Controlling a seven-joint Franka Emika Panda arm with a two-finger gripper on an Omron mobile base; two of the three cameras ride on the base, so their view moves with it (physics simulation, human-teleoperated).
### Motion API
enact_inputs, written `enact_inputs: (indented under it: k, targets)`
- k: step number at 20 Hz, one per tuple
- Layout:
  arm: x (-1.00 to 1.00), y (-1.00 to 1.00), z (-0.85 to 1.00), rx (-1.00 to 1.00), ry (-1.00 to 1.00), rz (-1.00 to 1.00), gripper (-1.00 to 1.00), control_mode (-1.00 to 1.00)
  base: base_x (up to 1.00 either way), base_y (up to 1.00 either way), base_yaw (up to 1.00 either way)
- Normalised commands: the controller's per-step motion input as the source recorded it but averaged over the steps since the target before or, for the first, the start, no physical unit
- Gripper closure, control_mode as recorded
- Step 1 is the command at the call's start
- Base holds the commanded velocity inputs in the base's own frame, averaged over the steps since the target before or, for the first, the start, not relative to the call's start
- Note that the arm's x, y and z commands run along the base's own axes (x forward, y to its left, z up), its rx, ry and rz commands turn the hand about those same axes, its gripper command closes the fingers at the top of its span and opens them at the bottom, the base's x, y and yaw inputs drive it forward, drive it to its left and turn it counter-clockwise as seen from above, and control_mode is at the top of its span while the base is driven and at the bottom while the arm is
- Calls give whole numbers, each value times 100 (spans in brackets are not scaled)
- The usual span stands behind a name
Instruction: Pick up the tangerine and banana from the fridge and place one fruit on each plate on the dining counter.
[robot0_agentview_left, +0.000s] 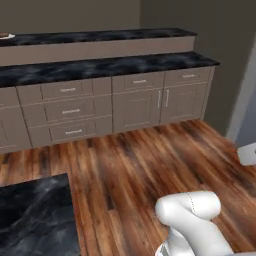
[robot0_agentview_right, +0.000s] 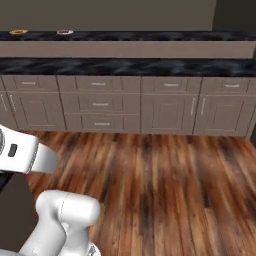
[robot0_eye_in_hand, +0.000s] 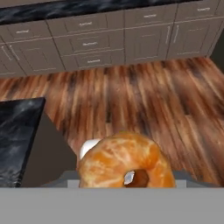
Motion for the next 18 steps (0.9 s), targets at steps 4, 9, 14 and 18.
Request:
enact_inputs:
  k: [4, 9, 14, 18]
  targets:
    - [0, 0, 0, 0, 0, 0, 100, 100, 96, -19, 53]
    - [0, 0, 0, 0, 0, 0, 100, 100, 99, -31, 50]
    - [0, 0, 0, 0, 0, 0, 100, 100, 100, -5, 45]
    - [0, 0, 0, 0, 0, 0, 100, 100, 100, 7, 36]
